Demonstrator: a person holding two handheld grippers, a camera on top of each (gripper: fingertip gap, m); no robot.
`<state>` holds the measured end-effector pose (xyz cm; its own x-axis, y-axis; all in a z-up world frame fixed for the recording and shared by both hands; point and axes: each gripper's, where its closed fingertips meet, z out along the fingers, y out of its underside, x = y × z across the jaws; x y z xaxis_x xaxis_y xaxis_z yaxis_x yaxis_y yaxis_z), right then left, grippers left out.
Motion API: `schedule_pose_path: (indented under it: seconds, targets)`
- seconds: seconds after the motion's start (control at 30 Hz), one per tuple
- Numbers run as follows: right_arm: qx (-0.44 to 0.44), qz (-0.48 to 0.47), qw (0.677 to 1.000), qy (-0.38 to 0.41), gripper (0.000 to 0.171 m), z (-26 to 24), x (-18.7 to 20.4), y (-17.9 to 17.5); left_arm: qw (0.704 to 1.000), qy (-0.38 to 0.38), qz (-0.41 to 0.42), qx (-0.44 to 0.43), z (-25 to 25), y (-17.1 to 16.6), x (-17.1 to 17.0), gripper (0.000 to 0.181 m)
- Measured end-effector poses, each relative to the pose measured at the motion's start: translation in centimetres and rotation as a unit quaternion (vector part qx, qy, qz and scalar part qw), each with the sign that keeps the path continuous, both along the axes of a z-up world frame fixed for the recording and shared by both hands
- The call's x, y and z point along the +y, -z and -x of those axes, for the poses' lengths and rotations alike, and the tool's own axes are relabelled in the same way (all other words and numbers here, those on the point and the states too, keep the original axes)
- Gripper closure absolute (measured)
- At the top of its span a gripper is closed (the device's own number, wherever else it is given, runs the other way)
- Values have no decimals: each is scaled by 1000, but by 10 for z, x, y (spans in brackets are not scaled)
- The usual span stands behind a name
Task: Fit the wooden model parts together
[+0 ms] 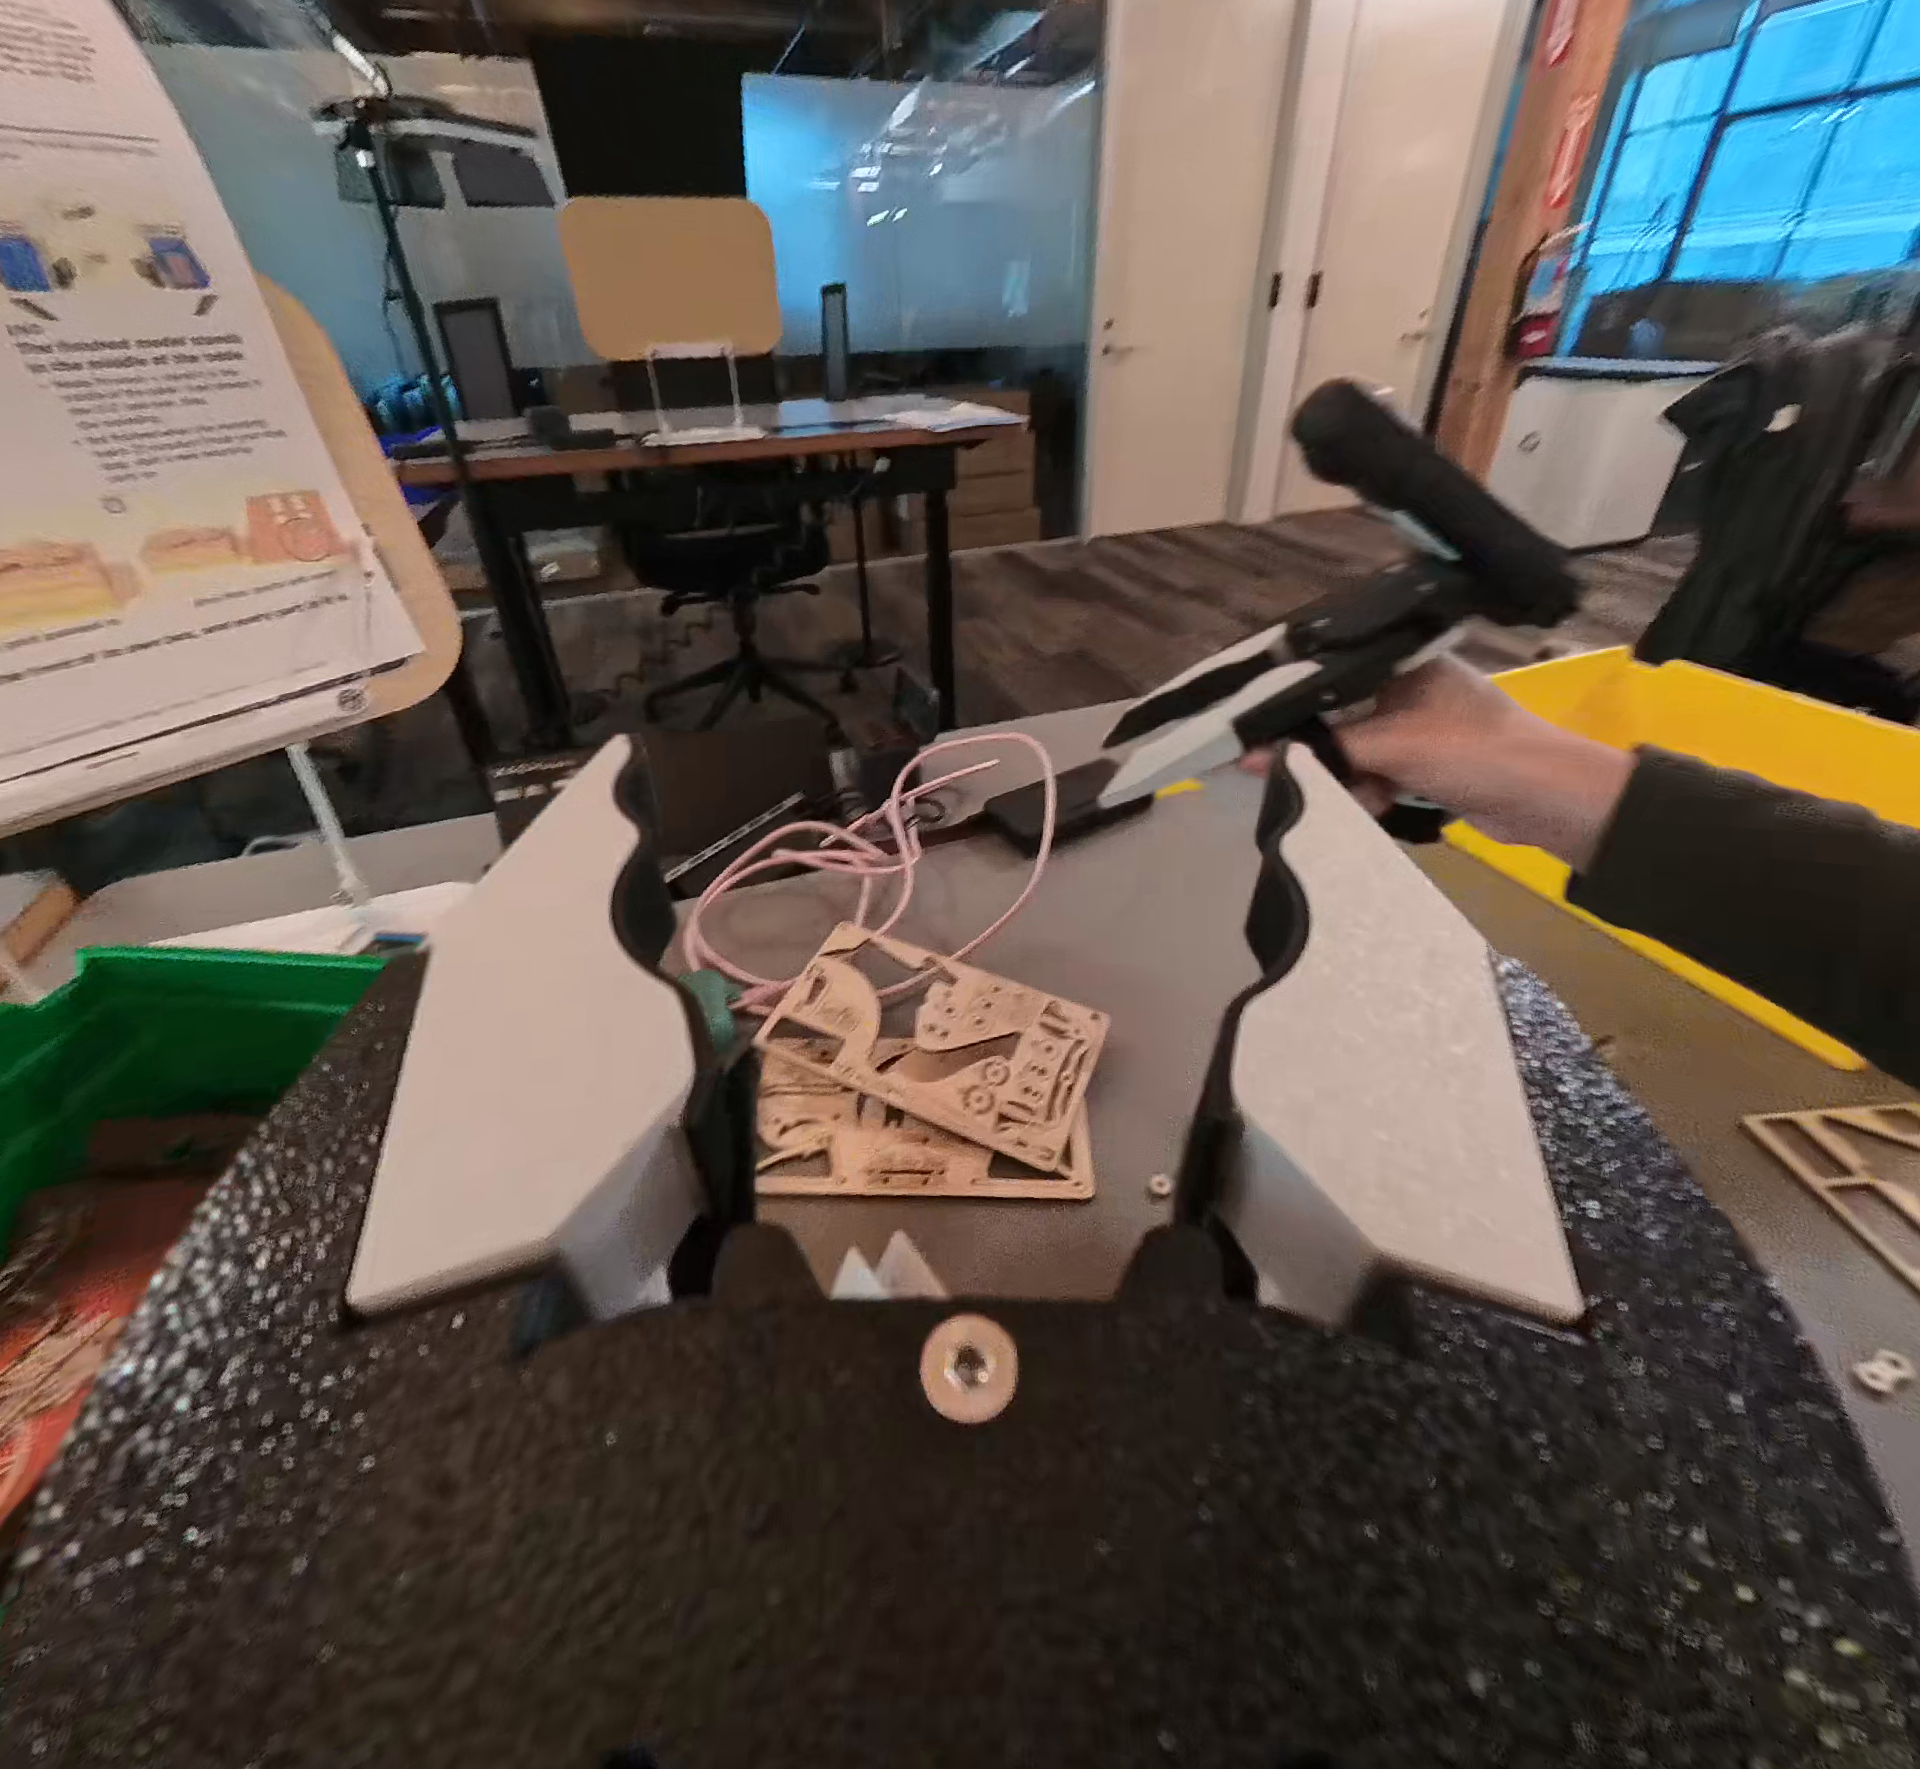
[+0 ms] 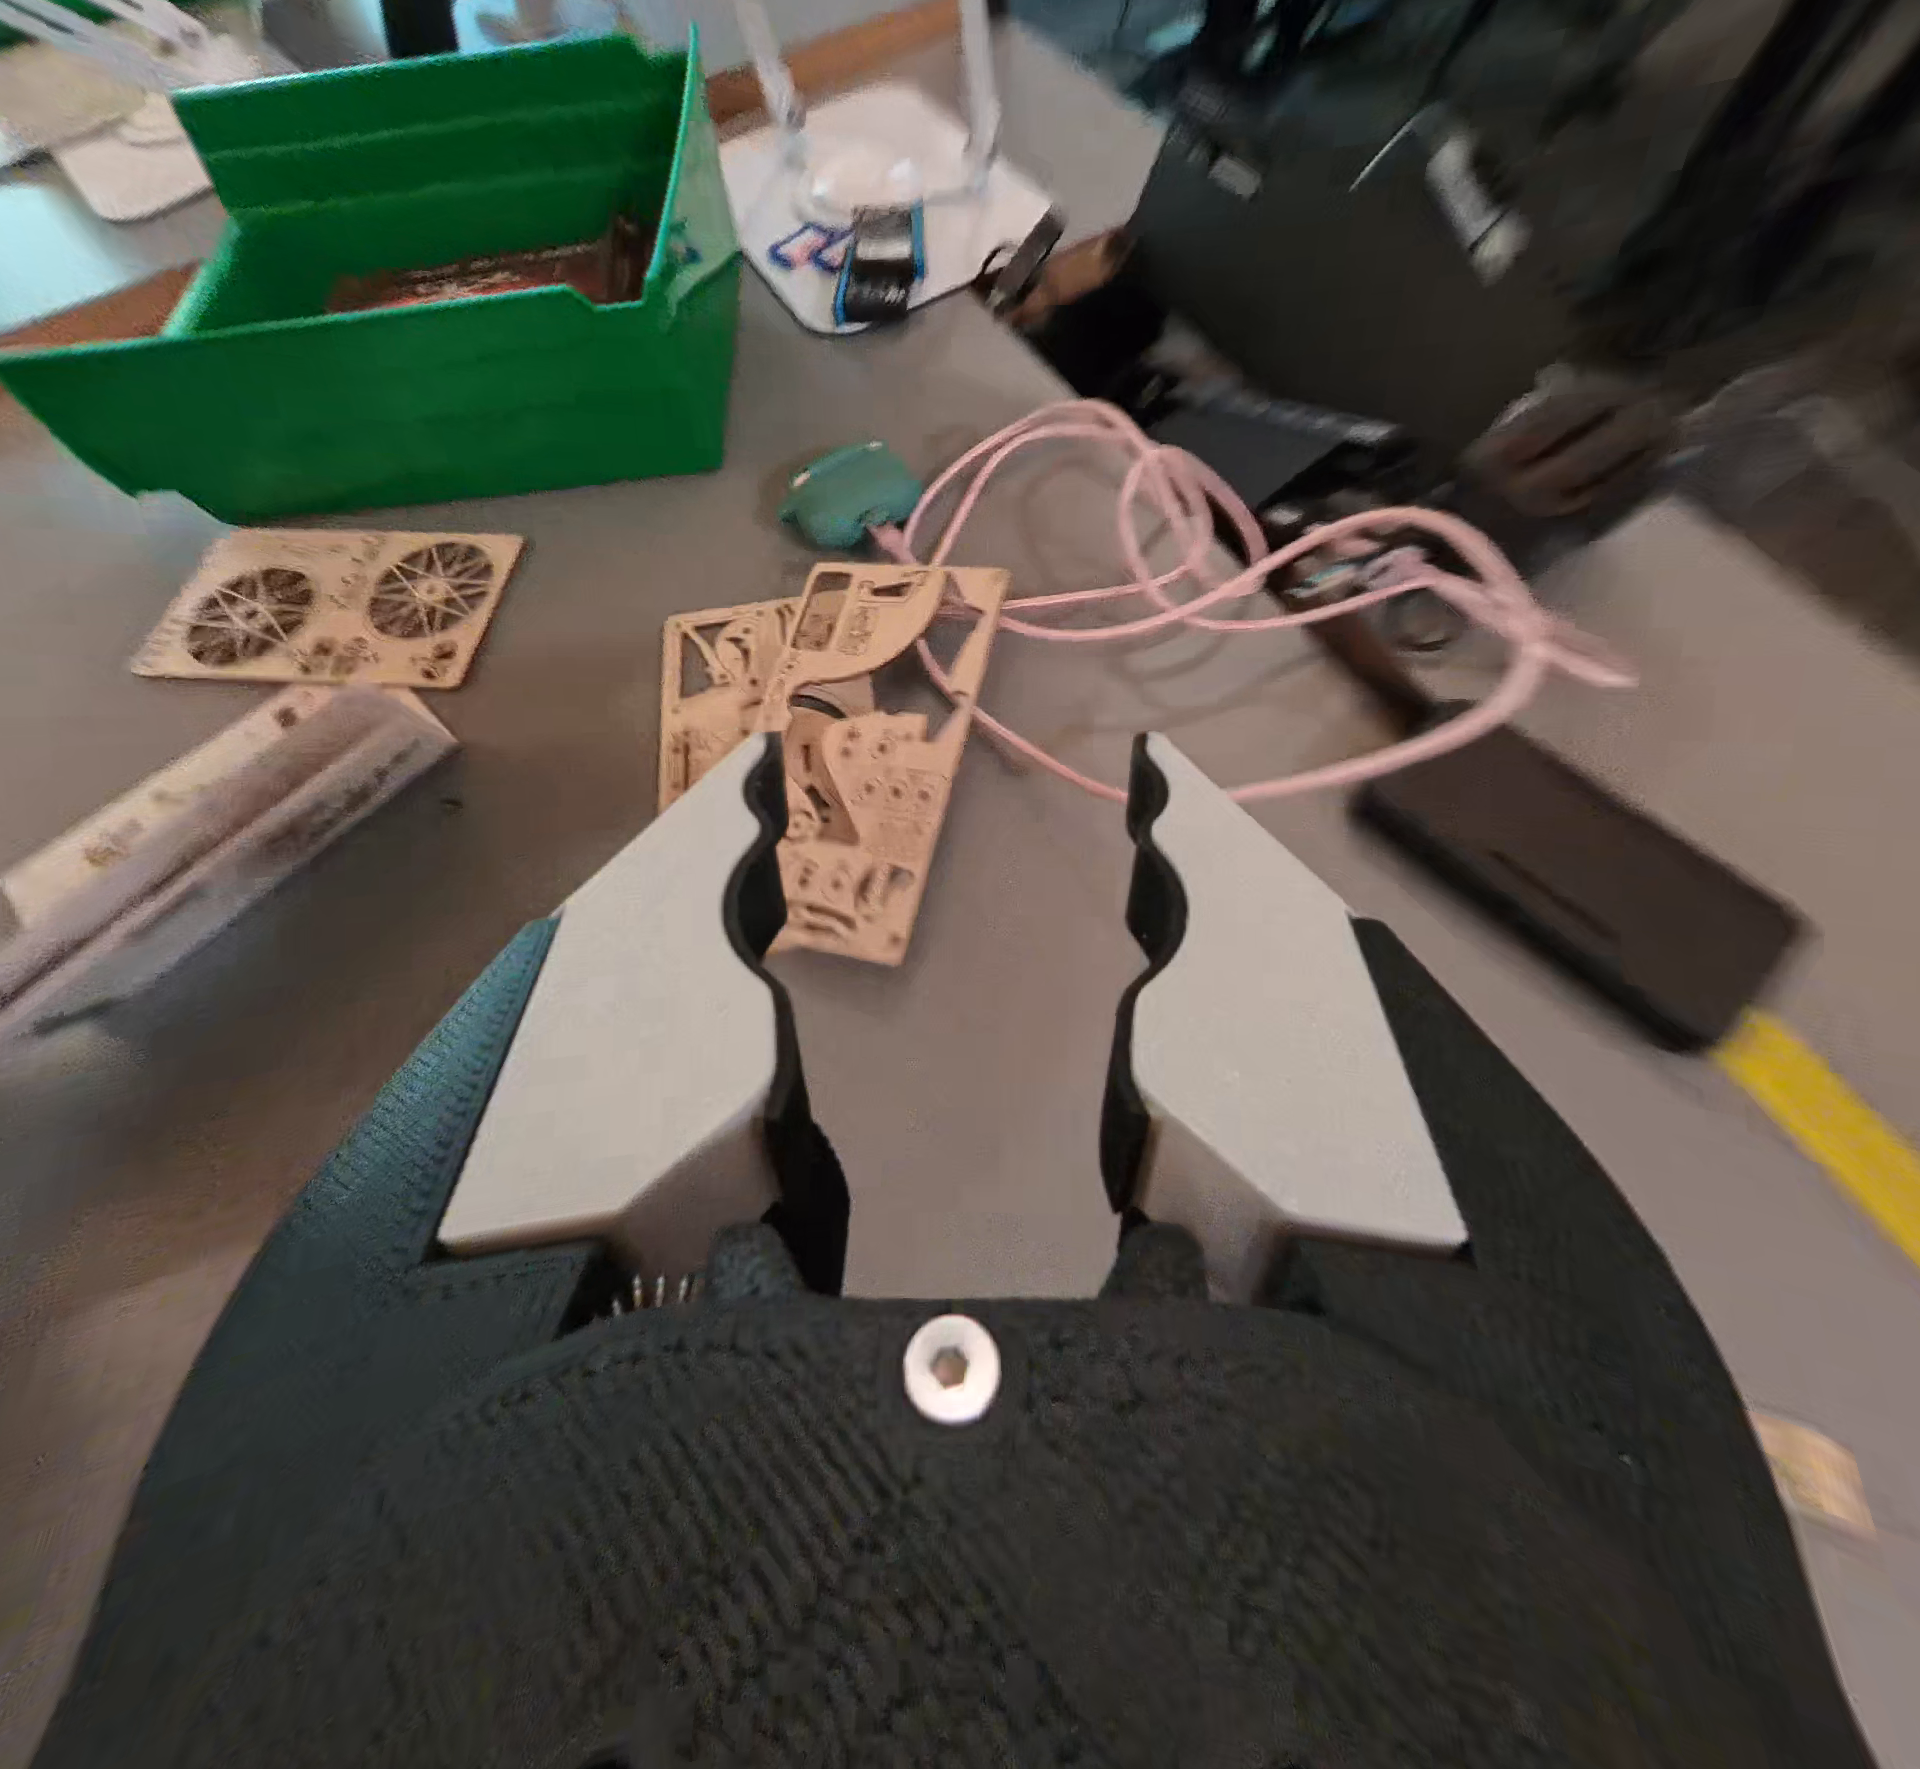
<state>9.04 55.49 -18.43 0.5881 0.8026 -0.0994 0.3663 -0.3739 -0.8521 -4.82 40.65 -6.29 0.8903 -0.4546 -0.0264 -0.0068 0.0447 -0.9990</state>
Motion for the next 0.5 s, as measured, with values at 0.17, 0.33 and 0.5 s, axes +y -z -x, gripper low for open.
schedule_pose_path:
  seconds: [0.17,0.33,0.5]
  targets:
    - [-86,-145,984,55,122,-89,-82,-42,997,62,-38,-14,-24,-5,-27,72]
    - [-113,-105,981,117,136,-151,-161,-25,992,105,-69,-2,-35,-9,-61,76]
    - [-121,-87,966,213,135,-186,-175,-4,988,118,-103,11,-27,-20,-86,82]
